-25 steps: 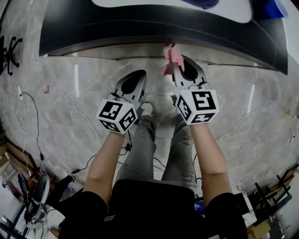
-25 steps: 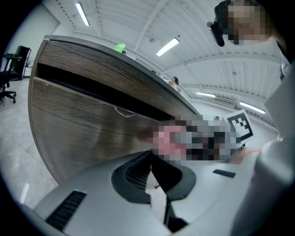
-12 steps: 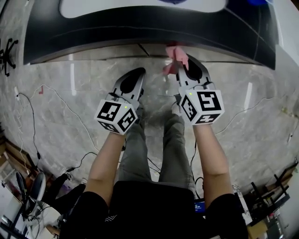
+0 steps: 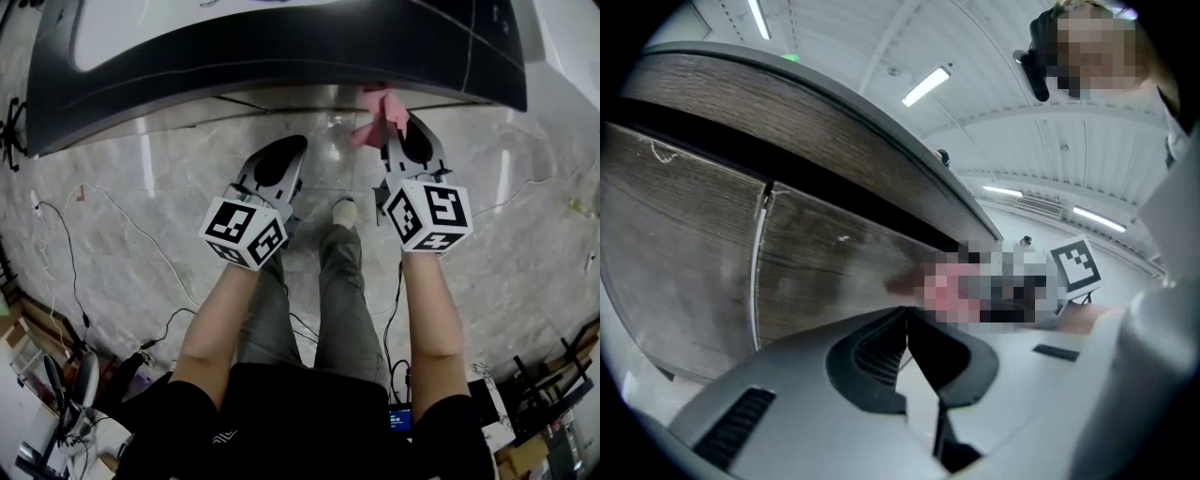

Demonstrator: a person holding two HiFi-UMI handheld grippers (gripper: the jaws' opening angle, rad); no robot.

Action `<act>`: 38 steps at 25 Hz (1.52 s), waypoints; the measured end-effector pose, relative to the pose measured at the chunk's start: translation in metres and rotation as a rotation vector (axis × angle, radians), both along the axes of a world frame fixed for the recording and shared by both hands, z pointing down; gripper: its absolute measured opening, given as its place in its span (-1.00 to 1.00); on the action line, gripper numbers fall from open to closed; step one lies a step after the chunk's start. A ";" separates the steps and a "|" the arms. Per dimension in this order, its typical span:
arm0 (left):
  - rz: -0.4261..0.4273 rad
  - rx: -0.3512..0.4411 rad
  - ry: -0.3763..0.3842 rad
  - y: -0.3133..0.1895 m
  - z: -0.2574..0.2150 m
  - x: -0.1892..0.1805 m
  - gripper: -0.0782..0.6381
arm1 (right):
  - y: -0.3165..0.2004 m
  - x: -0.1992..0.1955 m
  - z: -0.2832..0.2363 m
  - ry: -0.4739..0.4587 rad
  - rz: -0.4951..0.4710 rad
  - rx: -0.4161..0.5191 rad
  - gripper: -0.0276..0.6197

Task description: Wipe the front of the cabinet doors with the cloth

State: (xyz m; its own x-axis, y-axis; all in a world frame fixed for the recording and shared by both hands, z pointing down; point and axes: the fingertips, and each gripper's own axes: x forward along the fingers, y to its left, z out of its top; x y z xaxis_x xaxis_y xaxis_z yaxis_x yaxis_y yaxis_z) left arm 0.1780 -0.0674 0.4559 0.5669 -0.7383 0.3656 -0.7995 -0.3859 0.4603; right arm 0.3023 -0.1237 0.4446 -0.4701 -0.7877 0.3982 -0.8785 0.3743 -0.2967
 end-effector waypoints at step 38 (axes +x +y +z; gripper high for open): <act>-0.175 -0.055 -0.044 0.015 0.027 -0.144 -0.76 | 0.023 -0.204 0.059 0.005 -0.324 -0.084 -0.77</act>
